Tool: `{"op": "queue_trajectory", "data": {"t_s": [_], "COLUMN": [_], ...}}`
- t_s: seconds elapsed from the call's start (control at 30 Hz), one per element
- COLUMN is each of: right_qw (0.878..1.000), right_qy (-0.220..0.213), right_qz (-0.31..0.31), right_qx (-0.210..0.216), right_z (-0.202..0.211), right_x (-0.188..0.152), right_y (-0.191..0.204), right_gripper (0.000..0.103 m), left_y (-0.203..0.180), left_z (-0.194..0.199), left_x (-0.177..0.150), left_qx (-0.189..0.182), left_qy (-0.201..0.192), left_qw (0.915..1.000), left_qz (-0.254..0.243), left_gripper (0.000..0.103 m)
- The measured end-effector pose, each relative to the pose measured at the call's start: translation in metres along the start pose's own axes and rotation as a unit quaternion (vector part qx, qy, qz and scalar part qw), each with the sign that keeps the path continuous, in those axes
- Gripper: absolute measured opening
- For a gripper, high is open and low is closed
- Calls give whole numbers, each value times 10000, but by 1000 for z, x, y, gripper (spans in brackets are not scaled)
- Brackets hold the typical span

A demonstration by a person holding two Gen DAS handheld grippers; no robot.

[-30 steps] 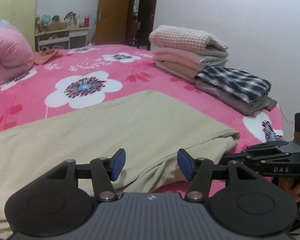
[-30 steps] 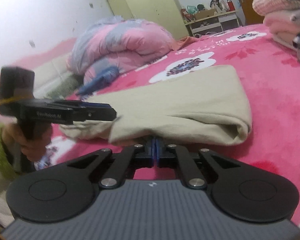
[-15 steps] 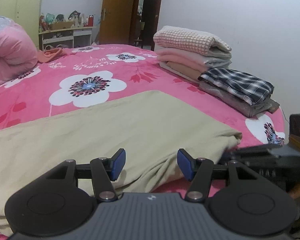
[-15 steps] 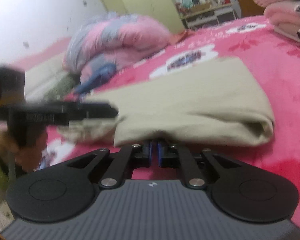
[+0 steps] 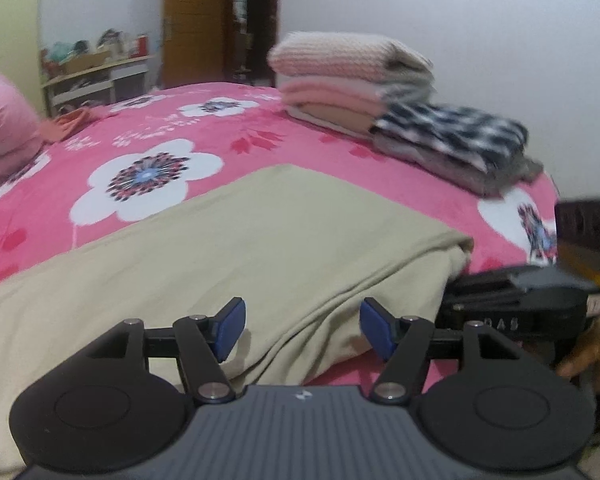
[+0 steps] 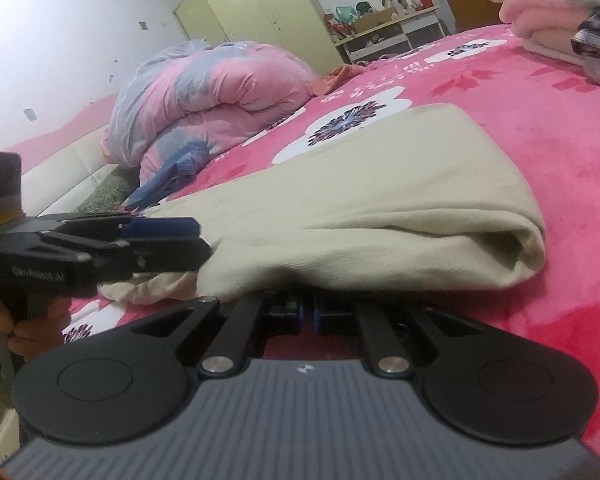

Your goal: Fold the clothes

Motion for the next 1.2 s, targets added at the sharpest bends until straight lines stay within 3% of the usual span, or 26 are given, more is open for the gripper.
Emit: {"op": "queue_trajectory", "data": {"t_s": [0.23, 0.43, 0.57, 0.7, 0.9, 1.07, 1.2], "right_qw": [10000, 9999, 9998, 9995, 9990, 9967, 9976], "right_qy": [-44, -101, -117, -192, -362, -446, -207], "right_qz": [75, -4, 155, 238, -59, -498, -550], "right_qx": [-5, 74, 53, 54, 268, 455, 378], "right_z": [4, 6, 8, 11, 14, 11, 0], "right_x": [0, 1, 0, 0, 0, 6, 10], "right_y": [-3, -8, -7, -9, -15, -22, -21], "right_gripper": [2, 3, 3, 3, 4, 5, 5], "left_y": [-14, -27, -30, -31, -32, -30, -30], "left_z": [-11, -28, -37, -42, -43, -40, -39], "left_x": [5, 4, 7, 9, 12, 16, 16], "left_qx": [-256, -329, -386, -416, -568, -632, -635], "left_qy": [209, 478, 616, 752, 873, 871, 838], "left_qw": [9965, 9882, 9838, 9789, 9774, 9784, 9784], "left_qz": [-771, -1419, -1640, -1856, -1839, -1765, -1778], "left_gripper": [65, 64, 54, 52, 34, 35, 36]}}
Point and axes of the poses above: each gripper's, at about its wrist camera, not at the fingertips, and z roughly against the way its jaws point, y to its left, x to its top, the point moved 7 cm from there along -z, roughly the way its jaws point
